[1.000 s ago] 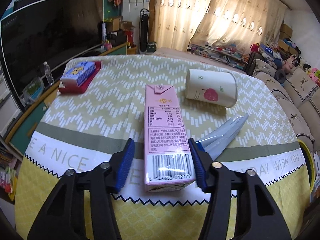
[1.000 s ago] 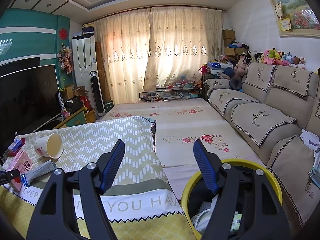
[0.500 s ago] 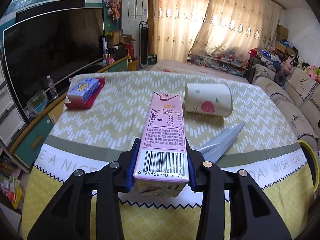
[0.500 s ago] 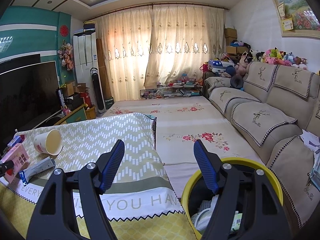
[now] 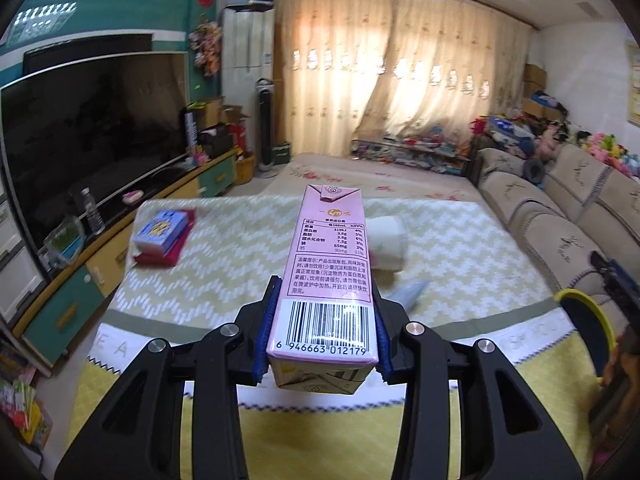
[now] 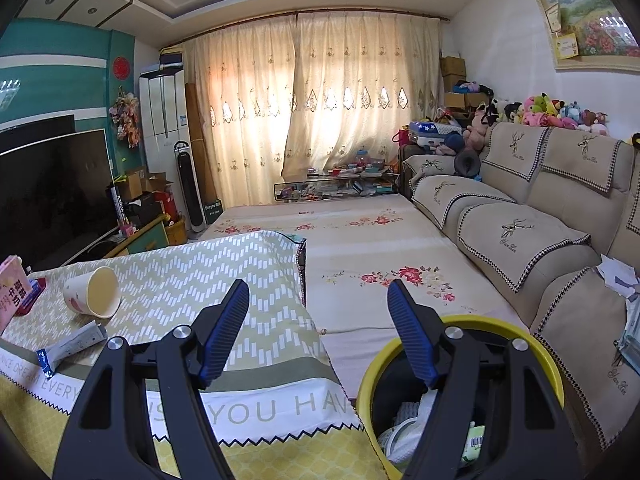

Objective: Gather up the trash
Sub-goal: 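Carry the pink carton over the yellow bin and open the left gripper, then reach the right gripper to the white paper cup and grasp it, then carry the paper cup over the bin and open the right gripper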

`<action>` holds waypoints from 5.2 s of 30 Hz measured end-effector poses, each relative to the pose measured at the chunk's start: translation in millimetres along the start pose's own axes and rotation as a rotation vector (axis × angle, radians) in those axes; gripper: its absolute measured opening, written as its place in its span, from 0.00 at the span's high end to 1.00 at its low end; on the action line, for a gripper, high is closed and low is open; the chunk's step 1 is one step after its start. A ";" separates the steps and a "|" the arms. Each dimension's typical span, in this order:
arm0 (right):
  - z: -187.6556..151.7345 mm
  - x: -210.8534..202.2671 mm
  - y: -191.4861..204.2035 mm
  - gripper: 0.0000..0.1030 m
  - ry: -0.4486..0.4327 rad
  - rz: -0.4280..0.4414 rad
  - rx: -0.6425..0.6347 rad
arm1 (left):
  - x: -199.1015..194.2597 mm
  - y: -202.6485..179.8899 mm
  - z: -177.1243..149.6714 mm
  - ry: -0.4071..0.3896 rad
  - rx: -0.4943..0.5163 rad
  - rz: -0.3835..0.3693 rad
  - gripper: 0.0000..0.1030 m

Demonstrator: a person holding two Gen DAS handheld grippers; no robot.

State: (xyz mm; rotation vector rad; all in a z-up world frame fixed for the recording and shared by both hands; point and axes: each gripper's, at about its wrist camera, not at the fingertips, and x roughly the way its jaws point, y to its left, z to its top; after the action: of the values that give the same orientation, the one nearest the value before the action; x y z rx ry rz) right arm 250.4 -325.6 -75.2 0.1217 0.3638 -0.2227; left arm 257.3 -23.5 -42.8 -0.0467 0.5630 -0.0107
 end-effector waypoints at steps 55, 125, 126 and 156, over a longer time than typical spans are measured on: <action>-23.9 -83.4 -121.5 0.32 0.046 -0.139 0.132 | -4.0 -107.6 15.3 -0.071 0.115 -0.280 0.11; 12.5 18.6 235.6 0.27 0.261 0.285 -0.176 | 13.6 128.5 -4.6 -0.183 -0.284 0.272 0.07; 14.5 13.1 228.7 0.27 0.253 0.279 -0.173 | 13.8 127.2 -4.7 -0.184 -0.281 0.269 0.07; -30.0 16.2 -88.9 0.25 0.341 -0.254 0.114 | 12.1 66.3 -6.3 -0.201 -0.049 0.084 0.07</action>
State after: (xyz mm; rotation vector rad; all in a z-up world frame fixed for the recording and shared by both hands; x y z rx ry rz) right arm 233.9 -410.2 -115.9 0.2278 0.7078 -0.4765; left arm 264.0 42.2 -57.7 -0.0707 0.3641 0.0884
